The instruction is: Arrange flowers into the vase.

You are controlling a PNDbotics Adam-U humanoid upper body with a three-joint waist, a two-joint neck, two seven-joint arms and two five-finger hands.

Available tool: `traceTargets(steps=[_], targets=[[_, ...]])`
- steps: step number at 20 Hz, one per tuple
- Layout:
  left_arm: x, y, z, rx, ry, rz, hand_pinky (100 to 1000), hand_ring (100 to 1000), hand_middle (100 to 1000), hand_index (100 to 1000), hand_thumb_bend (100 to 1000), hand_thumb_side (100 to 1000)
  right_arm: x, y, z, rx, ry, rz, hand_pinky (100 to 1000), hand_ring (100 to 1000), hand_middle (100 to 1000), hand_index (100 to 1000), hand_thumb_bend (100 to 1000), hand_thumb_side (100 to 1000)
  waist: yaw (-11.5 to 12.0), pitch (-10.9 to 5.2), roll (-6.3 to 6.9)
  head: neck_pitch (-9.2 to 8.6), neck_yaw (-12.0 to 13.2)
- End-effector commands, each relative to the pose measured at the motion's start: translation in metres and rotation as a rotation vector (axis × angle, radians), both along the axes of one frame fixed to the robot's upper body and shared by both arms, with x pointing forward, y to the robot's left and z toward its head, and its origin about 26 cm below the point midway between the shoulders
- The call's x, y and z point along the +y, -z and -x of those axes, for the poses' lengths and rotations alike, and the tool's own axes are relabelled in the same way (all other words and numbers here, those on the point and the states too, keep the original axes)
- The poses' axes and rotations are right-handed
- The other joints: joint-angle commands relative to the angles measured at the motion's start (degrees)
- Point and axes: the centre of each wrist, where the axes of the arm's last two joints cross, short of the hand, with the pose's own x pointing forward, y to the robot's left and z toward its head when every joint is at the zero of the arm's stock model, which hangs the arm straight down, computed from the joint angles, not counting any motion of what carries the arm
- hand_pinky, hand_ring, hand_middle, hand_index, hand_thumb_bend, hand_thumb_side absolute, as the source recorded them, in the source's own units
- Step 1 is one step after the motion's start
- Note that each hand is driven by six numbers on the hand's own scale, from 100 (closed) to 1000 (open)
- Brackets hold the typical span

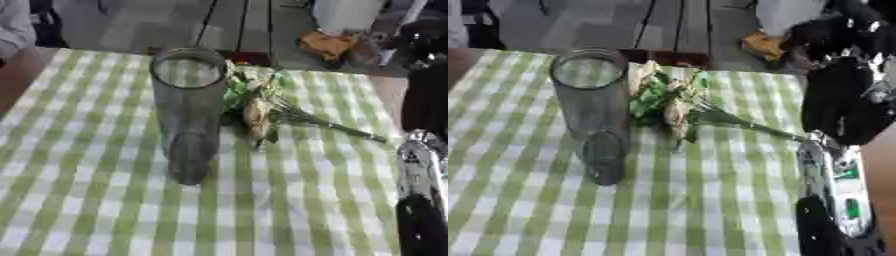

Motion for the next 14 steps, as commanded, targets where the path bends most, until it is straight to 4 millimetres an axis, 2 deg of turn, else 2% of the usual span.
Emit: traceTargets(steps=[1, 5, 9, 10, 14], targets=[[0.000, -0.006, 0.002, -0.023, 0.007, -0.006, 534, 825, 928, 955, 100, 874, -0.001, -0.008, 0.004, -0.029, 0.000, 0.006, 500, 594, 492, 762, 100, 997, 0.0, -0.81, 0.49, -0.54, 0.1], [-0.001, -0.005, 0.002, -0.020, 0.008, -0.006, 534, 826, 928, 955, 100, 874, -0.002, -0.016, 0.003, -0.044, 0.010, 0.030, 543, 633, 519, 782, 100, 1000, -0.1, -0.92, 0.53, -0.36, 0.0], [-0.001, -0.004, 0.002, -0.015, 0.010, -0.008, 534, 826, 928, 955, 100, 875, -0.005, -0.053, 0.002, -0.087, 0.079, 0.166, 629, 719, 587, 830, 100, 1000, -0.1, -1.25, 0.46, -0.17, -0.5], [-0.001, -0.004, 0.002, -0.012, 0.011, -0.009, 534, 826, 928, 955, 100, 875, -0.005, -0.066, 0.001, -0.092, 0.115, 0.234, 654, 744, 607, 845, 119, 1000, 0.0, -1.41, 0.41, -0.16, -0.6], [-0.001, -0.002, 0.003, -0.003, 0.015, -0.013, 534, 826, 929, 955, 100, 875, -0.007, -0.103, -0.015, -0.078, 0.278, 0.477, 706, 807, 664, 880, 321, 1000, 0.2, -1.87, 0.34, 0.09, -1.2]])
